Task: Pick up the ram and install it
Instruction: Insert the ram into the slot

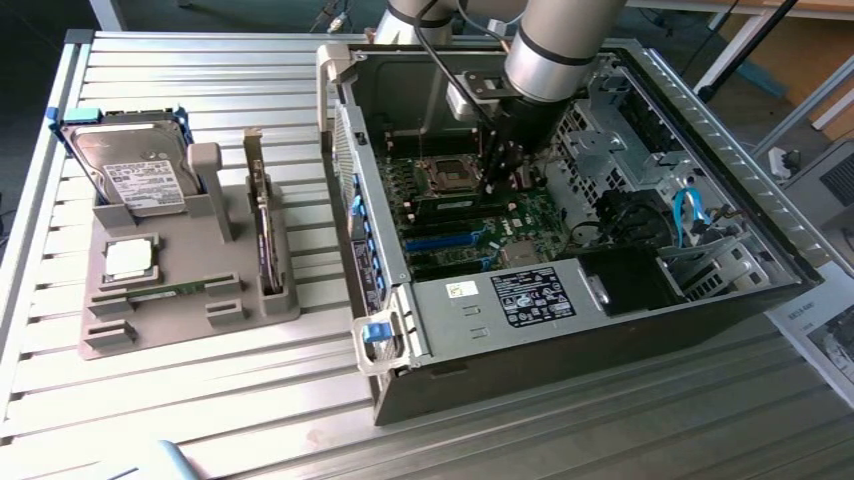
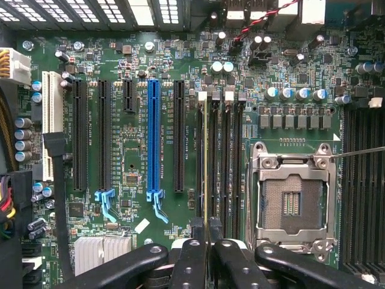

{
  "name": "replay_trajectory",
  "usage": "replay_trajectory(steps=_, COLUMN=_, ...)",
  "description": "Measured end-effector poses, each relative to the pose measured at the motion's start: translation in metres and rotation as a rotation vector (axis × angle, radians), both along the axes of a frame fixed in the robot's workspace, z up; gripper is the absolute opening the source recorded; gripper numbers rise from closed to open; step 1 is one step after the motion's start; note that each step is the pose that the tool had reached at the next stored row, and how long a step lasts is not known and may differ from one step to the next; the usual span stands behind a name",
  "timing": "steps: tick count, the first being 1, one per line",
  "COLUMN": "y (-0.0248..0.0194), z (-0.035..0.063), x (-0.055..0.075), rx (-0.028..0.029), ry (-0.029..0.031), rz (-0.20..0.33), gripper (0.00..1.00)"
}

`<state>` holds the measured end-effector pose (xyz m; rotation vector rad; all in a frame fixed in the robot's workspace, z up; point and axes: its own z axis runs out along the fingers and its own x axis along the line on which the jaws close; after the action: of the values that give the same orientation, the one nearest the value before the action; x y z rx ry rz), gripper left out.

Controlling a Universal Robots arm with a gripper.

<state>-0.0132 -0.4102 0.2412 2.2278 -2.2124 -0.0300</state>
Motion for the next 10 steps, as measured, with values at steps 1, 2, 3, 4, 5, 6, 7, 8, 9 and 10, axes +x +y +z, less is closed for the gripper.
replay_trajectory(steps=1, y=0.0000, z=-0.0001, x=0.0000, rx=0.0000, ry=0.0000, rz=0.000, gripper=0.12)
replay_trajectory(steps=2, y=0.0000, z=-0.0004, x=0.0000, rx=0.0001, ry=0.0000, rz=0.000, gripper=0.12)
replay_trajectory(steps=3, y=-0.0001, z=-0.0008, x=0.0000, rx=0.0002, ry=-0.0001, rz=0.000, gripper=0.12)
replay_trajectory(steps=4, y=-0.0001, z=-0.0017, x=0.0000, rx=0.0000, ry=0.0000, rz=0.000, gripper=0.12)
replay_trajectory(steps=5, y=-0.0001, z=-0.0021, x=0.0000, rx=0.0000, ry=0.0000, rz=0.000, gripper=0.12)
replay_trajectory(steps=6, y=-0.0001, z=-0.0024, x=0.0000, rx=0.0000, ry=0.0000, rz=0.000, gripper=0.12)
replay_trajectory(steps=7, y=-0.0001, z=-0.0026, x=0.0000, rx=-0.0001, ry=0.0000, rz=0.000, gripper=0.12)
replay_trajectory(steps=8, y=-0.0001, z=-0.0027, x=0.0000, rx=0.0000, ry=0.0000, rz=0.000, gripper=0.12)
replay_trajectory(steps=9, y=-0.0001, z=-0.0027, x=0.0000, rx=0.0001, ry=0.0000, rz=0.000, gripper=0.12)
replay_trajectory(steps=10, y=-0.0001, z=-0.0027, x=0.0000, rx=0.0000, ry=0.0000, rz=0.000, gripper=0.12)
